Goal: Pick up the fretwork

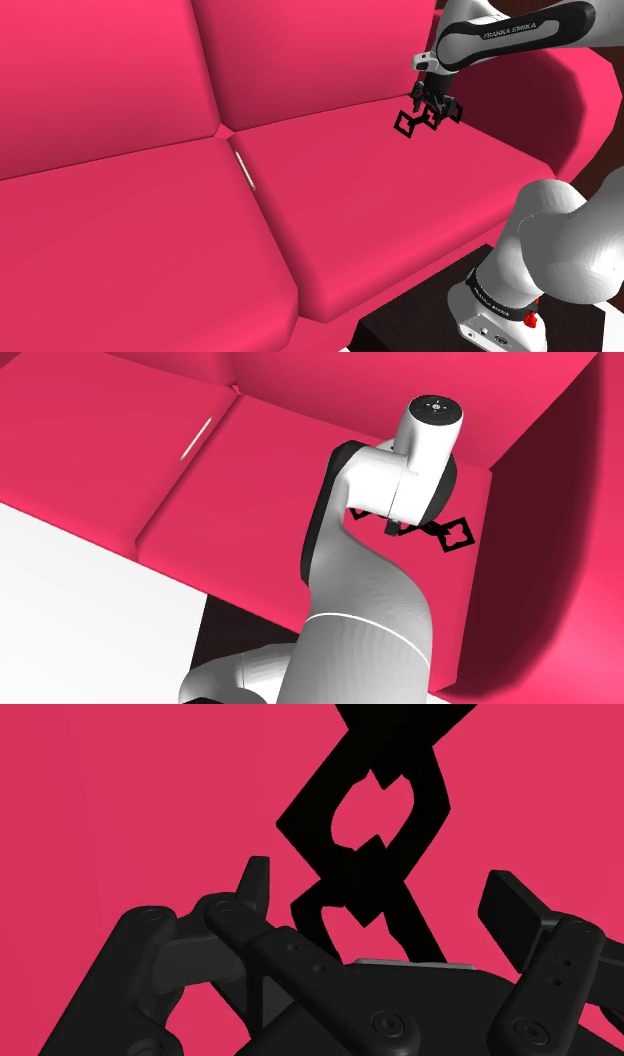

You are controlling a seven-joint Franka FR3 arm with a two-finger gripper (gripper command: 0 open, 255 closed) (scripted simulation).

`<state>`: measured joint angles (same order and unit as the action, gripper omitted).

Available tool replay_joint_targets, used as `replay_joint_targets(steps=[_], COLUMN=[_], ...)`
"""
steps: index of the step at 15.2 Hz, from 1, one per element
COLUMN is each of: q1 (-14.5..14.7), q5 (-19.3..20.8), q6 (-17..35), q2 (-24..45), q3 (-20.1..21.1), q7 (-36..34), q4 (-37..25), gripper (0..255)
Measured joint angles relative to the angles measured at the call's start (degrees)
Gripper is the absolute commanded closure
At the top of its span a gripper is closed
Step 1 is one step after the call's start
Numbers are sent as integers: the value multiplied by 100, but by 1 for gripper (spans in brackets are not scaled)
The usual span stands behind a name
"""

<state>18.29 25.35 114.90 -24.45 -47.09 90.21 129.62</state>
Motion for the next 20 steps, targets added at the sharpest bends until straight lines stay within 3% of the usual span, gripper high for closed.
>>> replay_joint_targets(steps=[1,11,20], q1=[3,7,7], q5=[2,2,-69], q6=[44,86,-545], q2=[15,29,-103], q3=[-19,-35,177], q7=[1,5,48], q4=[28,43,-445], gripper=[255,255,255])
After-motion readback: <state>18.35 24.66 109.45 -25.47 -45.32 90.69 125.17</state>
